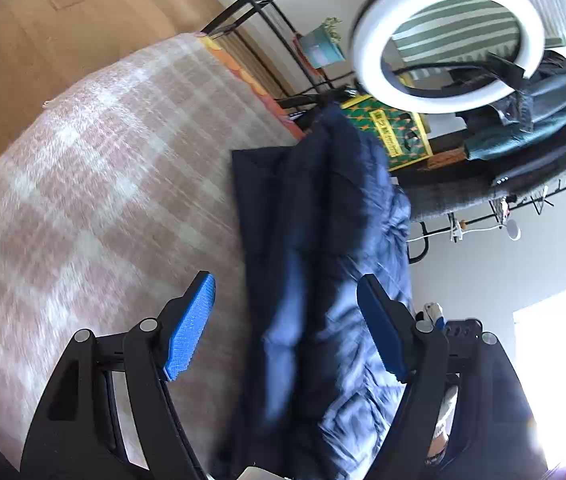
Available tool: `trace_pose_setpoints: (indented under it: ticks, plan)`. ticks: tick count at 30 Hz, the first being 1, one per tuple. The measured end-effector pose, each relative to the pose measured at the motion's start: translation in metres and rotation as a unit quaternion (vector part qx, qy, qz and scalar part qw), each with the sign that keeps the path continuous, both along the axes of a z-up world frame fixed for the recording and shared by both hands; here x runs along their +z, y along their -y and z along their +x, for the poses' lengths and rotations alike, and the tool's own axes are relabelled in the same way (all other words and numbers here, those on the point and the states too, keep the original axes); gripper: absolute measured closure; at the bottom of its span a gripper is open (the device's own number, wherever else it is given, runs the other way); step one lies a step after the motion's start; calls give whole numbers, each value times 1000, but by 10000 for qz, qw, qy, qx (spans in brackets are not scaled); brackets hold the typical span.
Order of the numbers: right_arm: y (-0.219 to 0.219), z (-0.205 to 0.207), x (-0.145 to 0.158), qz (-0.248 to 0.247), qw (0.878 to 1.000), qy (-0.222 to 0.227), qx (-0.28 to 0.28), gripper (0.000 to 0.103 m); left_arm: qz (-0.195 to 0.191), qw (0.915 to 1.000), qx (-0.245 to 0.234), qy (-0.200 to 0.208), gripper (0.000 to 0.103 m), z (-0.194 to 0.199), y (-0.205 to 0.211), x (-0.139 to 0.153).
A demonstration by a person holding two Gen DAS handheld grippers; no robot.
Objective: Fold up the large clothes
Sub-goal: 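Release the left tool and grasp the folded bundle with the right tool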
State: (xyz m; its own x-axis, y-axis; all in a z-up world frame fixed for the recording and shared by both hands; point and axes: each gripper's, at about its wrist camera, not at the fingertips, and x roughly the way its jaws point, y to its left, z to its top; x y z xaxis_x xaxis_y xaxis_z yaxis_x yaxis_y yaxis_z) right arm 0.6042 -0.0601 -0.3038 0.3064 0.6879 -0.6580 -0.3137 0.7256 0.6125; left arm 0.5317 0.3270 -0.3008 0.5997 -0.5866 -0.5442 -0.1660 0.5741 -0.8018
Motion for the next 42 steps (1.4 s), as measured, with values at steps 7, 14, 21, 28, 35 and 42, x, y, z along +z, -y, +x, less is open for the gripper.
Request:
trace_pose_setpoints:
  ticks: [7,14,21,28,35,42]
  plan:
    - [0,-3,-8,425,9988,-216,125,31,-430,9987,-281,23,27,21,7,-15]
    - [-7,6,-9,527,9985,-121,80,31,-249,9987,-446,-64,27,52,15,-21]
    - [-6,14,-8,511,9986,-166,-11,32,6,9992,-393,-102,27,57,4,-18]
    - [-2,13,-7,355,9993,82,-88,31,33,9999,-147,-2,24,68,-6,-19]
    - [-10,13,-5,291,9994,191,69,24,-570,9970,-305,420,24,67,-5,-21]
    - [-8,14,-6,406,9991,150,30,24,-301,9970,-563,436,16,68,5,-20]
